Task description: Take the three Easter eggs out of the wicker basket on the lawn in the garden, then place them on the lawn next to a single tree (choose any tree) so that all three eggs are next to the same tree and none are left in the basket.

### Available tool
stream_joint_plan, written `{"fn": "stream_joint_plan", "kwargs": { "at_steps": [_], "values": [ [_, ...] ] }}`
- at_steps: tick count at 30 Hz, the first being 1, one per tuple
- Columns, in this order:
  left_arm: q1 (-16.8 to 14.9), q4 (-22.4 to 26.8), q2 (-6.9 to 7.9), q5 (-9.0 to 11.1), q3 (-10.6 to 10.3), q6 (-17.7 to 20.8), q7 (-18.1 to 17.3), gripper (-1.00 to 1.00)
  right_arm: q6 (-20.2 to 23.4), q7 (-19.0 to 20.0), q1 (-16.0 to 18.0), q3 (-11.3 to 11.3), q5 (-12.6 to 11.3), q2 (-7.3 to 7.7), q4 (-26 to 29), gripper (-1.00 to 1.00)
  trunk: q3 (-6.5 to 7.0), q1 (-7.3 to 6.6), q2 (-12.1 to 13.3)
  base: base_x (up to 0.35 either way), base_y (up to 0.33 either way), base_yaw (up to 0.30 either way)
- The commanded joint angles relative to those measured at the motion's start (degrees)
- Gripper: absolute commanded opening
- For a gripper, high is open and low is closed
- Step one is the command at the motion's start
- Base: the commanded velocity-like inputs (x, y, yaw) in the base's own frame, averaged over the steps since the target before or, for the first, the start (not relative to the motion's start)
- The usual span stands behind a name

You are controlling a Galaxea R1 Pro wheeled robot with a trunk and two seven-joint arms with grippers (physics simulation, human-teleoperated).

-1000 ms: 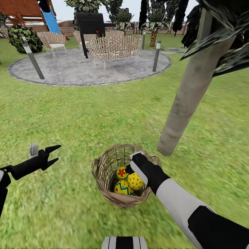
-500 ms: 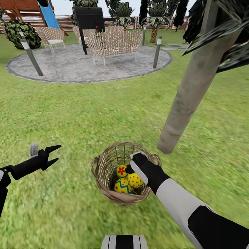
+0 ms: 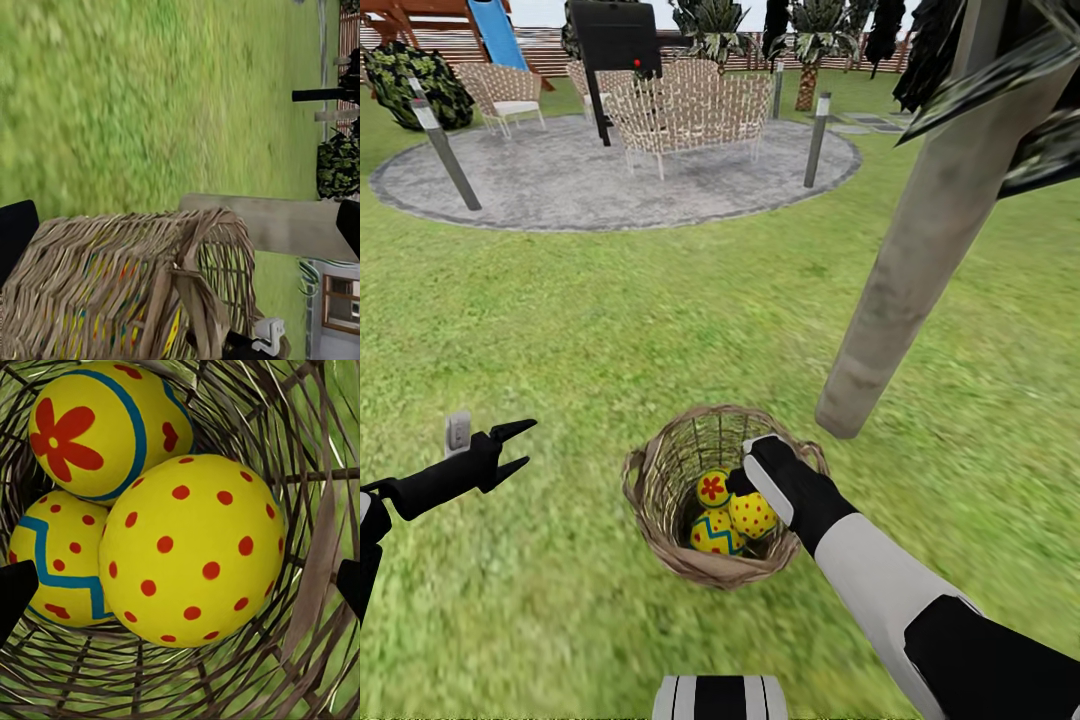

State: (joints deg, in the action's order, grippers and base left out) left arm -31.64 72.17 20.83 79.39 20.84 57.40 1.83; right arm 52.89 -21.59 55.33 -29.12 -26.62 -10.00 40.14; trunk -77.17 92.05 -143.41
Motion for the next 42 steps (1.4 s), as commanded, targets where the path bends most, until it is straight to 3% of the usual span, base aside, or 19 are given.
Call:
{"fn": "stream_joint_plan", "kwargs": {
  "at_steps": [1, 31, 42],
  "values": [
    [0.0, 0.0, 0.0, 0.2, 0.1, 0.3, 0.2, 1.0, 0.1, -0.6, 0.0, -0.1, -0.6, 0.0, 0.0, 1.0, -0.14, -0.01, 0.0, 0.0, 0.0, 0.0],
    [0.0, 0.0, 0.0, 0.2, 0.1, 0.3, 0.2, 1.0, -0.1, -0.6, 0.0, -0.2, -0.3, 0.0, -0.1, 1.0, -2.91, -0.01, 0.0, 0.0, 0.0, 0.0],
    [0.0, 0.0, 0.0, 0.2, 0.0, 0.3, 0.2, 1.0, -0.8, -0.6, 0.0, 0.0, -0.3, 0.0, -0.3, 1.0, -3.02, -0.01, 0.0, 0.0, 0.0, 0.0]
  ]
}}
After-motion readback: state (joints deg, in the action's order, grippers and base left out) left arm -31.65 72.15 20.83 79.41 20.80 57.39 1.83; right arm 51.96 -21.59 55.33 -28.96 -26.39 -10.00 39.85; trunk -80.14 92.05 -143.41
